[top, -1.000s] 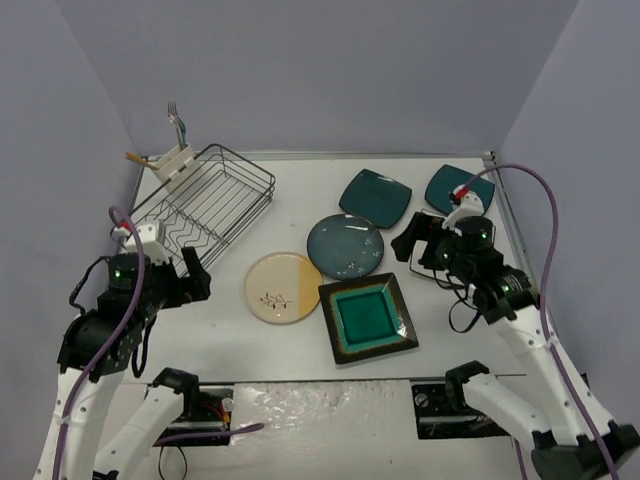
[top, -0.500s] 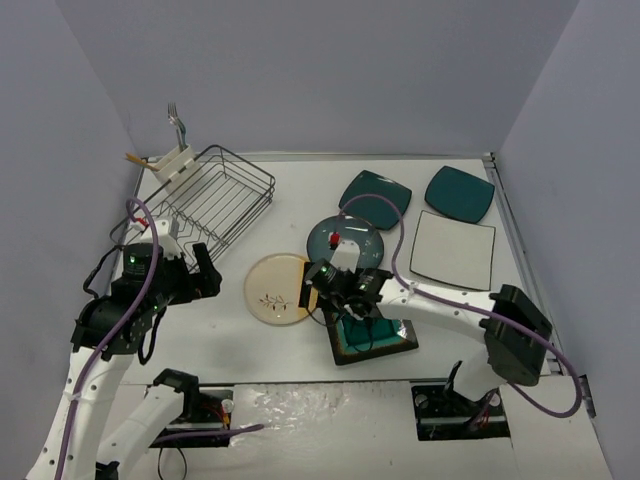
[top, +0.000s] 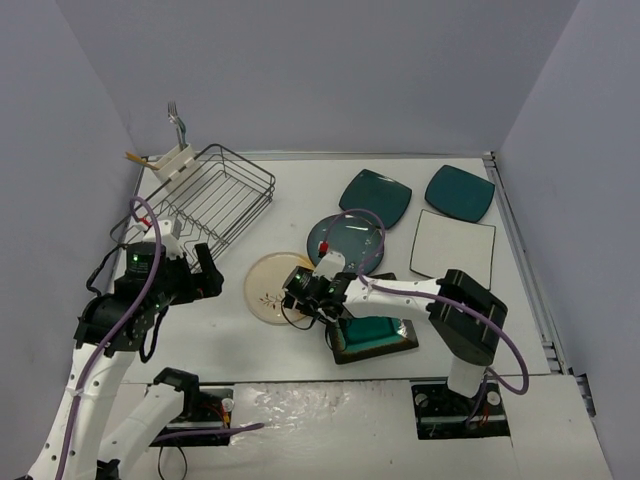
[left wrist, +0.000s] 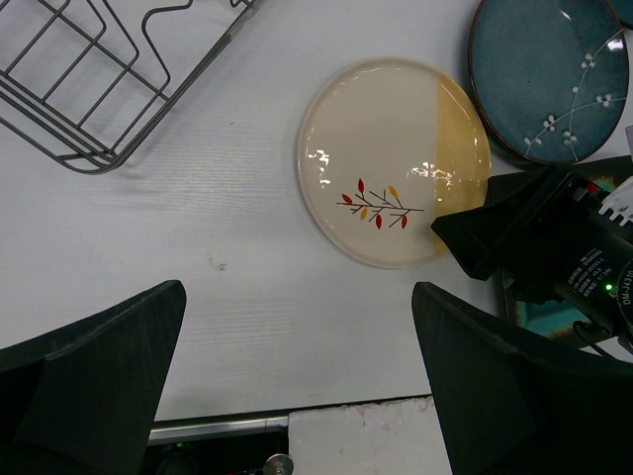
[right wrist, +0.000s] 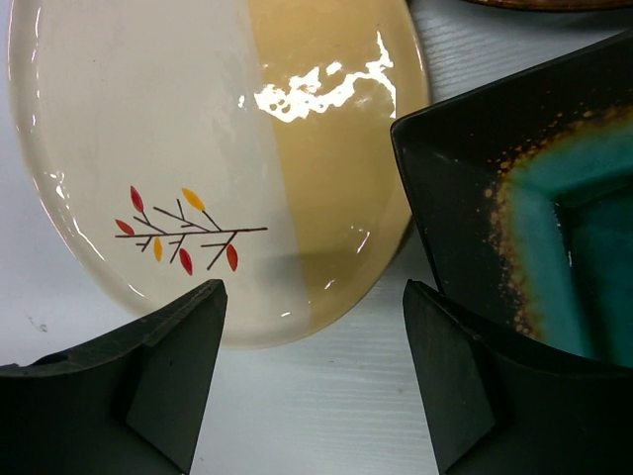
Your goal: Load the plates into the dish rack
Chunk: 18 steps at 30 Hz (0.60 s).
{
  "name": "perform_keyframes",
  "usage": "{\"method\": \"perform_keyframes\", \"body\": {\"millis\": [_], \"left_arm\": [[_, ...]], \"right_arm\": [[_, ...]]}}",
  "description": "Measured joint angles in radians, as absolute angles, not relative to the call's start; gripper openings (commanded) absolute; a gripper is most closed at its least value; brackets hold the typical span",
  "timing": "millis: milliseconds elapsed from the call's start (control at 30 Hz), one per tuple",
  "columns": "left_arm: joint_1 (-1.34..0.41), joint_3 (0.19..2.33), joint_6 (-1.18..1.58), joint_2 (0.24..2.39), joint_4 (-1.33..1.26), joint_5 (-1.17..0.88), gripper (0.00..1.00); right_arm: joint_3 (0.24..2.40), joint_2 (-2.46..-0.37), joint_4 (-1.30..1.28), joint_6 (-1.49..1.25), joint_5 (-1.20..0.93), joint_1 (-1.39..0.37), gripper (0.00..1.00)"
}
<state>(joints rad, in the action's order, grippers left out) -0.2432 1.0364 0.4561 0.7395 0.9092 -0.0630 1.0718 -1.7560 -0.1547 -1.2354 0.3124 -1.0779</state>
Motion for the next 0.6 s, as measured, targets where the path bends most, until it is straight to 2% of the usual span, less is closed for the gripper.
{"method": "perform_keyframes", "body": {"millis": [133, 433, 600], "left_arm": [[-0.243, 1.027, 0.460, 0.740, 0.908, -0.076, 0.97], [-0.243, 0.970, 0.499, 0.739, 0.881, -0.123, 0.97], [-0.243, 0.915, 0.548, 0.737, 0.836, -0.165, 0.97]], "right_arm": [[1.070, -1.773, -0.138, -1.282, 0.308, -1.078, 0.64], [1.014, -1.778, -0.098, -1.360, 0.310, -1.074, 0.48], [0.994, -1.775, -0.063, -1.379, 0.314, -1.063, 0.43]]}}
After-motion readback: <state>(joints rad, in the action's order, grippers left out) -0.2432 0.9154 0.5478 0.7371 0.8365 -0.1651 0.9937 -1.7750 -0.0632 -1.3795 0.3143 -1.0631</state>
